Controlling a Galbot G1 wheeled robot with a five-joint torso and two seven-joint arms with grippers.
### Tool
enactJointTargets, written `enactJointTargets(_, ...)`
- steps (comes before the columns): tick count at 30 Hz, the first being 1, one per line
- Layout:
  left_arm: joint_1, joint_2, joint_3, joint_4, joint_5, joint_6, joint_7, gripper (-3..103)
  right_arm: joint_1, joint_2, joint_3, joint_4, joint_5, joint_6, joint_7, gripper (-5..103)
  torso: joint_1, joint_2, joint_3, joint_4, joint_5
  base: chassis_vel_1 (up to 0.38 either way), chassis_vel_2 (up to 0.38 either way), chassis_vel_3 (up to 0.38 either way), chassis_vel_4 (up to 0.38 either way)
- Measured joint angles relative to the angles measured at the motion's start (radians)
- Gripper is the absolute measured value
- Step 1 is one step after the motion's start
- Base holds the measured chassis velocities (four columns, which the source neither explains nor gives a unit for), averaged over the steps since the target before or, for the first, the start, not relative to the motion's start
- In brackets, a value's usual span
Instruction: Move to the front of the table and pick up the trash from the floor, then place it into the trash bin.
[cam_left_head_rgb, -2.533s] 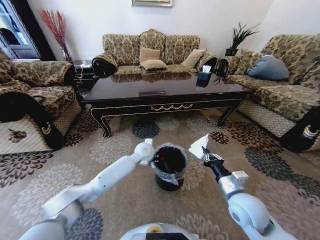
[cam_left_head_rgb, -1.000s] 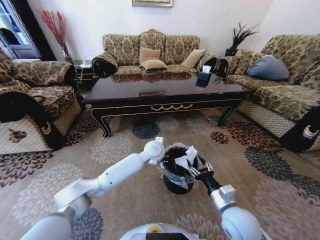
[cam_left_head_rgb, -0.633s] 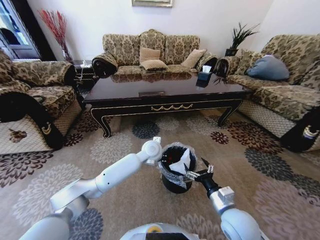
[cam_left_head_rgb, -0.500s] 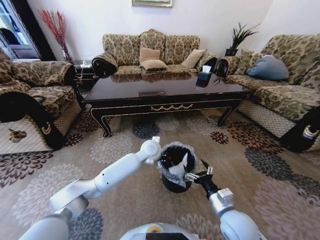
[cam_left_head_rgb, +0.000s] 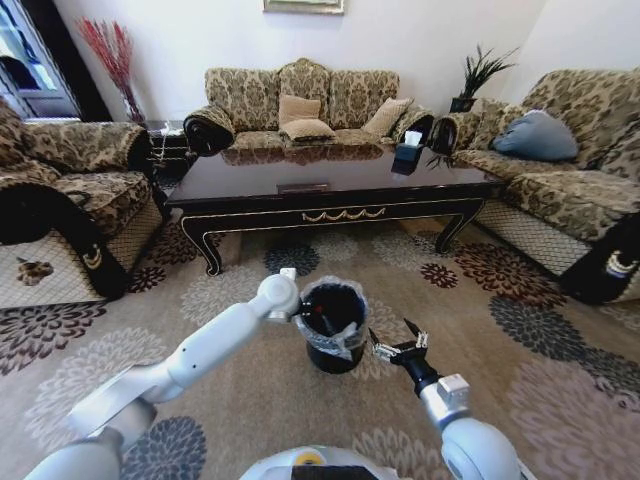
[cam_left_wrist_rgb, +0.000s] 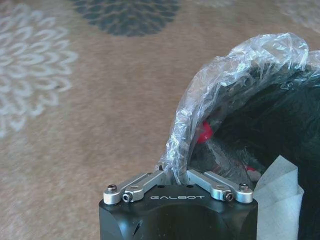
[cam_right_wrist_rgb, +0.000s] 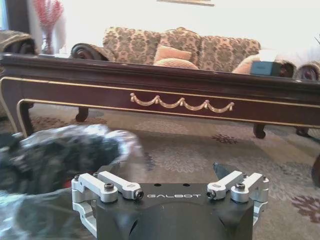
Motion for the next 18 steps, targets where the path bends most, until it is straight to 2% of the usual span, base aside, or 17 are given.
enactJointTargets(4, 0.080, 0.080, -0.111, -0.017, 0.015, 0.000, 0.024, 0, 0.096, -0.015, -0.001, -0.059, 0.071, -0.011, 0.018, 100, 0.000, 0.000, 0.000, -0.0002, -0.0001, 0.000, 0.000, 0.000, 0.000)
enactJointTargets(5, 0.080, 0.080, -0.111, -0.017, 0.015, 0.000, 0.024, 0, 0.096, -0.015, -0.001, -0.059, 0.071, -0.011, 0.018, 100, 0.000, 0.000, 0.000, -0.0002, -0.0001, 0.000, 0.000, 0.000, 0.000)
enactJointTargets(10, 0.232, 0.189, -0.292, -0.027, 0.045, 0.000, 0.065, 0, 0.180, -0.025, -0.018, -0.176, 0.122, -0.012, 0.021, 100, 0.000, 0.000, 0.000, 0.0007, 0.0000, 0.000, 0.000, 0.000, 0.000)
enactJointTargets(11, 0.232, 0.189, -0.292, -0.027, 0.045, 0.000, 0.065, 0, 0.180, -0.025, -0.018, -0.176, 0.122, -0.012, 0.021, 100, 0.000, 0.000, 0.000, 0.0007, 0.0000, 0.000, 0.000, 0.000, 0.000)
enactJointTargets(14, 0.330, 0.244, -0.396, -0.008, 0.110, 0.000, 0.120, 0, 0.232, -0.024, -0.040, -0.279, 0.130, -0.012, 0.018, 100, 0.000, 0.000, 0.000, 0.0001, 0.0001, 0.000, 0.000, 0.000, 0.000)
enactJointTargets(17, 0.354, 0.260, -0.421, 0.001, 0.130, 0.000, 0.138, 0, 0.253, -0.018, -0.052, -0.321, 0.133, -0.012, 0.016, 100, 0.000, 0.000, 0.000, 0.0006, 0.0002, 0.000, 0.000, 0.000, 0.000)
enactJointTargets(18, 0.368, 0.270, -0.435, 0.004, 0.135, 0.000, 0.147, 0, 0.276, -0.010, -0.065, -0.355, 0.137, -0.012, 0.016, 100, 0.000, 0.000, 0.000, 0.0000, -0.0001, 0.000, 0.000, 0.000, 0.000)
